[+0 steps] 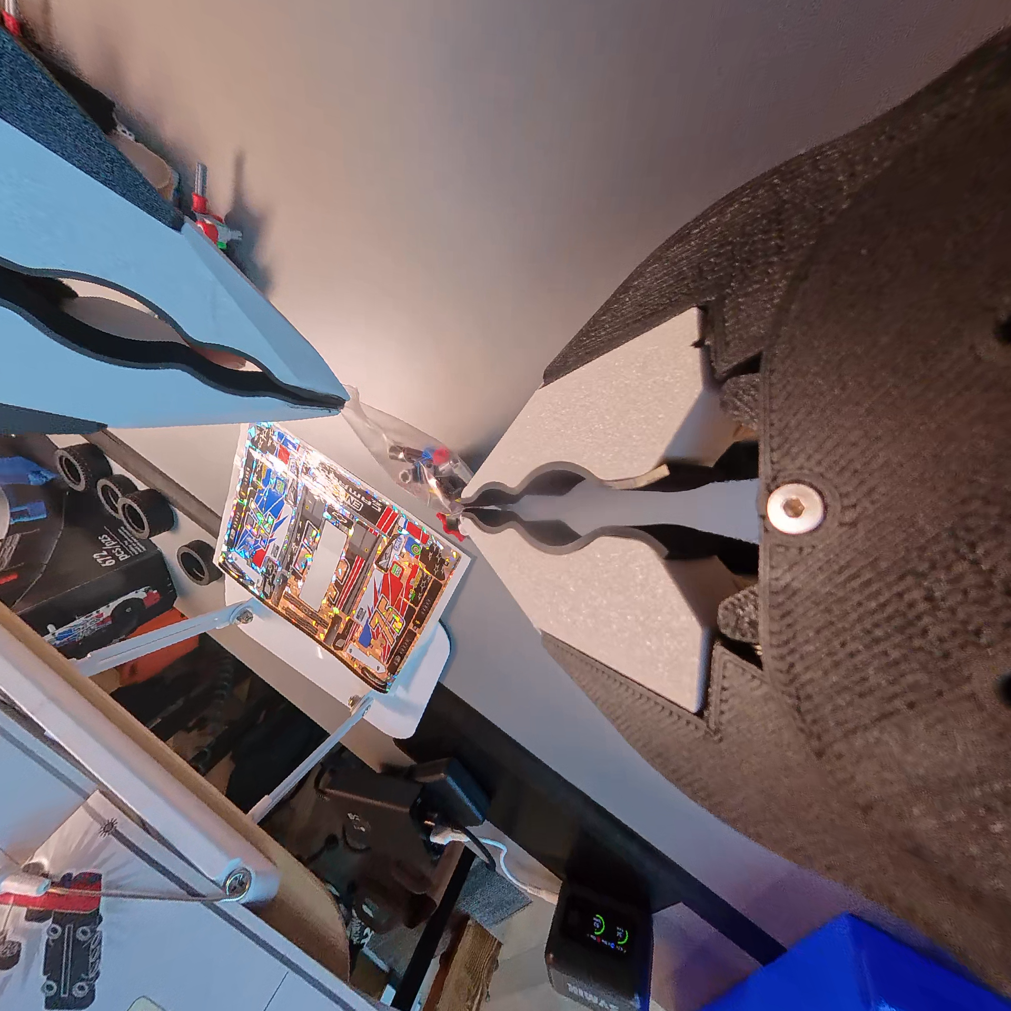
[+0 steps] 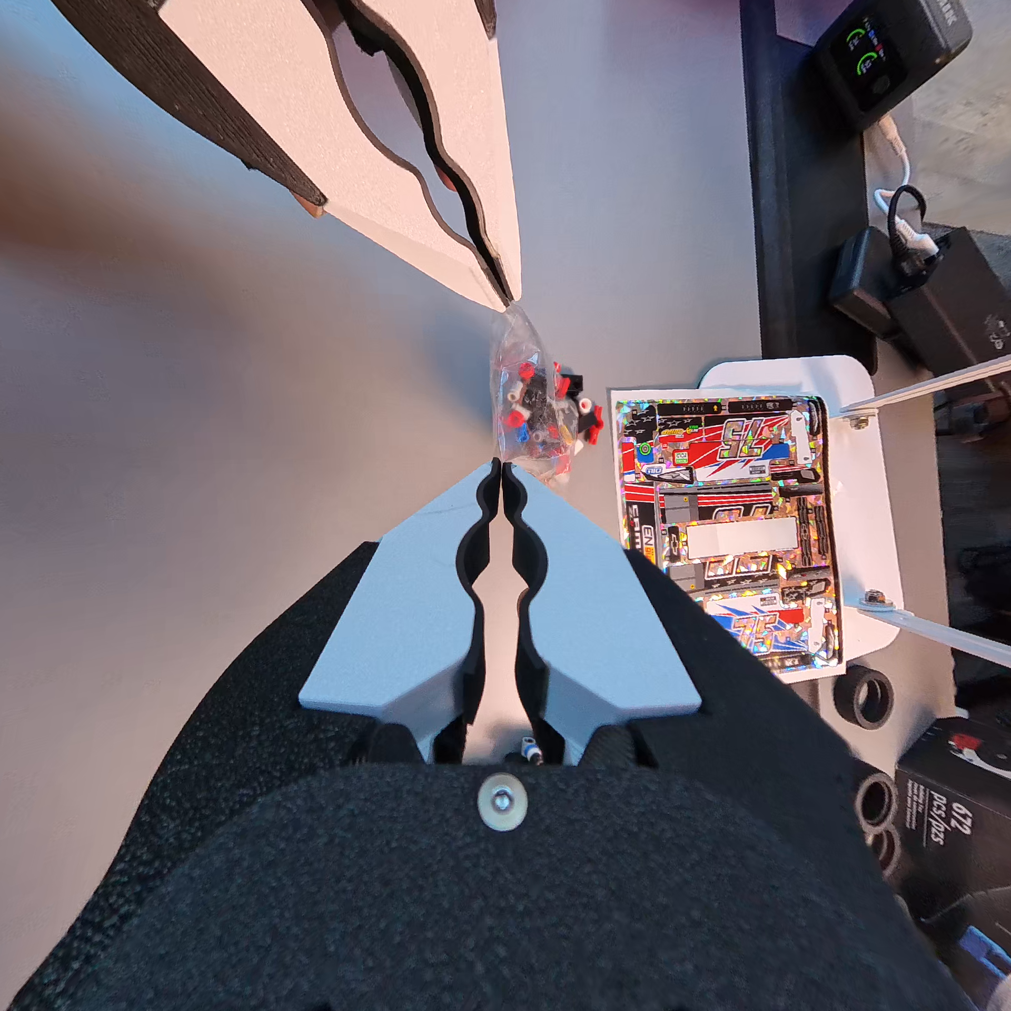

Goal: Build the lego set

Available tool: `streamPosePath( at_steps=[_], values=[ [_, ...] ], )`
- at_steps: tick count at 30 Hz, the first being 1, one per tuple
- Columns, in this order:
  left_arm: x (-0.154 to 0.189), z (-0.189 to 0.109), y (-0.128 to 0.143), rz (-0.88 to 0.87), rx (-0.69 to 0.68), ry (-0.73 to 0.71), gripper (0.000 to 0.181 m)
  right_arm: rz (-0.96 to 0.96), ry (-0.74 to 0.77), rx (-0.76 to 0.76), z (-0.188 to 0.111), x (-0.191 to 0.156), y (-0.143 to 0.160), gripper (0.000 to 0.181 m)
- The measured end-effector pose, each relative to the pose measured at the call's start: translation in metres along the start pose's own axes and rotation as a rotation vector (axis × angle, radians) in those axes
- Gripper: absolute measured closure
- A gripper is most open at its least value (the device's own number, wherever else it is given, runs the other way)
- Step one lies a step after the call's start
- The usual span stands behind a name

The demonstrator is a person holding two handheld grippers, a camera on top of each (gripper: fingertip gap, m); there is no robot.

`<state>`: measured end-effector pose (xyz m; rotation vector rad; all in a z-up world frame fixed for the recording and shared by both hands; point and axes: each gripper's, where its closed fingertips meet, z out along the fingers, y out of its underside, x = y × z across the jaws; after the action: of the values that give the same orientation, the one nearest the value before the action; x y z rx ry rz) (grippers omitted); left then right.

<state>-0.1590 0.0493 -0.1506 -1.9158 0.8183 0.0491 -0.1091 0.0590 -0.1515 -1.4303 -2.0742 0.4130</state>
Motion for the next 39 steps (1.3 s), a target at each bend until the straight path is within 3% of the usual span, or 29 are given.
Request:
streamPosePath(
  at_steps=[14, 39],
  values=[
    [-0.006, -0.003, -0.008, -0.003, -0.011, 0.030, 0.181, 0.016, -0.044, -0.021, -0.009, 0.006, -0.007, 0.181],
    [-0.034, 0.018, -0.025, -0.205, -0.185, 0.362, 0.181, 0.236, -0.310, -0.116, -0.014, 0.048, -0.003, 0.181]
  ],
)
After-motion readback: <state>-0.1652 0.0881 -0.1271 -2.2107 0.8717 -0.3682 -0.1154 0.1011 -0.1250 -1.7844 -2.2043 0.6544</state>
